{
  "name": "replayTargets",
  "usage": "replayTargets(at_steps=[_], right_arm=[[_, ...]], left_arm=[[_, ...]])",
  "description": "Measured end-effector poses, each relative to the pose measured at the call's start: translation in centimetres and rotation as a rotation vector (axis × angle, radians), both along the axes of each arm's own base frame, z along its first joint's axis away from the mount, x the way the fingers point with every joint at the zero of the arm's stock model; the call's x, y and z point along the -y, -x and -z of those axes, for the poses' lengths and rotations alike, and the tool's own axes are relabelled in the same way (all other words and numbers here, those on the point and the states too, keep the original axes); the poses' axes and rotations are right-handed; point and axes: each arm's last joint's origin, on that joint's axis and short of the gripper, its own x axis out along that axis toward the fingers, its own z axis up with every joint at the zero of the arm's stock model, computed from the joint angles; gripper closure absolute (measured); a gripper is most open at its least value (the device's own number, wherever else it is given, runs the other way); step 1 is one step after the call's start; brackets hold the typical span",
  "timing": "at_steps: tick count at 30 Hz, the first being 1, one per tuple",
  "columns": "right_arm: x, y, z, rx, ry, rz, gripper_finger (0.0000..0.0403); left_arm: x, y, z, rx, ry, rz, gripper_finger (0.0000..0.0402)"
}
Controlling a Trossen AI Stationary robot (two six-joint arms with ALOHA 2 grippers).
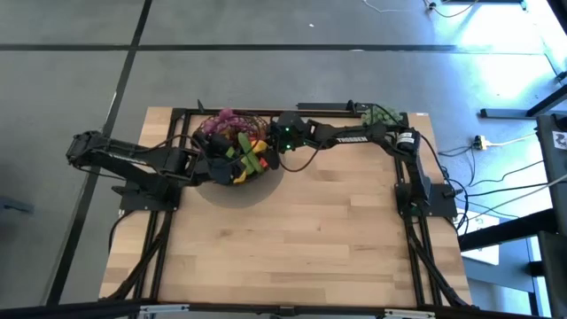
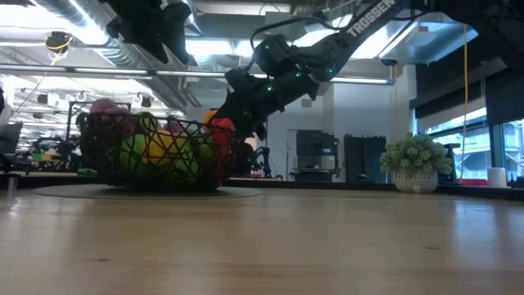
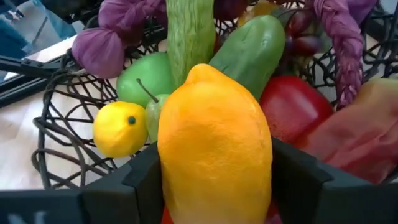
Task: Build produce basket
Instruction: Put the yellow lemon into the black wire basket
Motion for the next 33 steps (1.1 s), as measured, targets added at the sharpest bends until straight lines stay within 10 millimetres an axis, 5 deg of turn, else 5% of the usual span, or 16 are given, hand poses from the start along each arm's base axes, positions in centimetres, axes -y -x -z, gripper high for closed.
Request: replayTargets(at_steps=[8,33], right_arm=[[0.15,-0.14,-0.31,0.025,0.088,0.005,0.0152],[0.15,-0.2,-0.58,0.051,0.038,0.008,0.0148]], left_arm=[[0.0,0.0,0.0,0.0,0.0,0.0,0.0122],[0.24,-0.19,0.25,-0.06,0.068,0.114,0.0122]])
